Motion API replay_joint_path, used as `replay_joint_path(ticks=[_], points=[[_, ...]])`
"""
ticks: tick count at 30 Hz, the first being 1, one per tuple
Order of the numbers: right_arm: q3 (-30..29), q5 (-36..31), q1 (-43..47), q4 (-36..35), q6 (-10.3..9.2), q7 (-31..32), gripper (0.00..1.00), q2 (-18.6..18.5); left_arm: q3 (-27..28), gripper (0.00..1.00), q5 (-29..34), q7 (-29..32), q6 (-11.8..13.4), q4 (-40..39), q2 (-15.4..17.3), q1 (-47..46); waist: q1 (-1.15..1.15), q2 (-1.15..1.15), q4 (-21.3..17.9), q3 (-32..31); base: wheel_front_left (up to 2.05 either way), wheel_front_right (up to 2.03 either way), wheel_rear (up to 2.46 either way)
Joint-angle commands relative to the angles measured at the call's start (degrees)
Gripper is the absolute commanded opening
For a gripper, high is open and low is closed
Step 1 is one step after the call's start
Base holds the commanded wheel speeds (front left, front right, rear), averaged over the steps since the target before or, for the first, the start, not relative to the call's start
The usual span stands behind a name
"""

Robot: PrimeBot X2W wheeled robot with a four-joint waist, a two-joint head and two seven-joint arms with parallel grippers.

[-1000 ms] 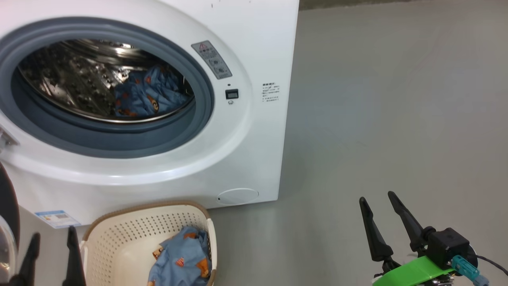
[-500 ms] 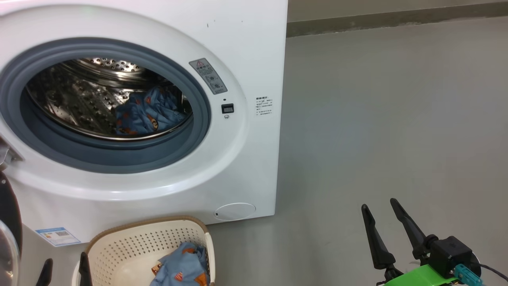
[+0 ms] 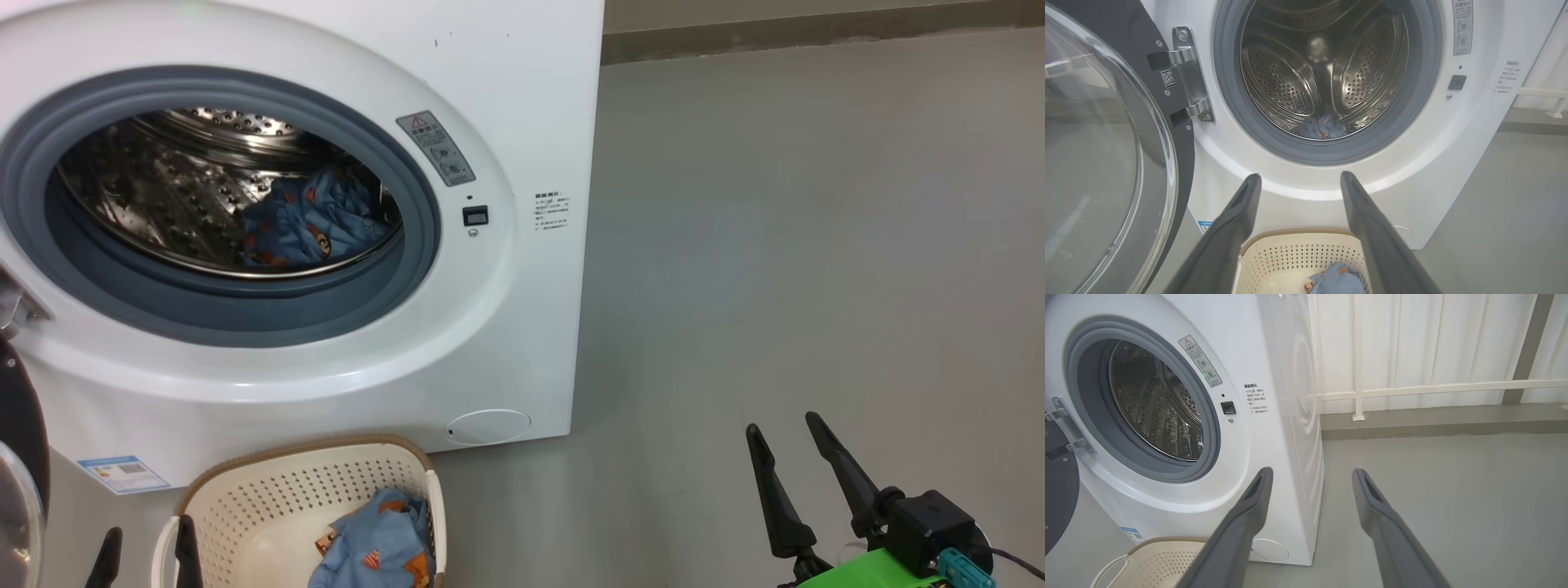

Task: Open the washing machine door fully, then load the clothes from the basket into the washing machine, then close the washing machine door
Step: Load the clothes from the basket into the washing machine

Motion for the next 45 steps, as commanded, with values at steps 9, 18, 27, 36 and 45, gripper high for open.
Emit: replay_joint_path(ticks=[9, 18, 27, 36, 45], points=[[0.8, -0.2, -1.5, -1.7, 0.09, -0.5, 1.00, -0.1, 0.8, 1.00, -0.7, 0.0, 0.1, -1.2, 1.0, -2.9, 0.00, 0.00, 0.0, 2.1, 0.00, 0.00, 0.00], [1.4, 0.8, -3.1, -1.8, 0.09, -0.7, 1.00, -0.1, -0.9, 1.00, -1.1, 1.2, -1.6, 4.4, 3.6, -10.2, 0.00, 0.00, -0.6, 8.5, 0.00, 0.00, 0.00], [2.6, 1.3, -6.9, -2.5, 0.09, -0.7, 1.00, -0.1, -2.1, 1.00, -3.0, 1.3, -3.4, 13.4, 6.4, -20.8, 0.00, 0.00, -2.6, 16.1, 0.00, 0.00, 0.00], [3.3, 1.7, -9.9, -3.8, 0.09, -0.7, 1.00, -0.1, -3.3, 1.00, -5.6, 0.6, -4.6, 26.5, 8.9, -30.7, 0.00, 0.00, -5.6, 24.3, 0.00, 0.00, 0.00], [3.5, 1.7, -11.7, -5.3, 0.09, -0.7, 1.00, -0.1, -6.8, 1.00, -9.0, 1.6, -5.2, 39.0, 11.0, -37.4, 0.00, 0.00, -7.4, 31.4, 0.00, 0.00, 0.00]])
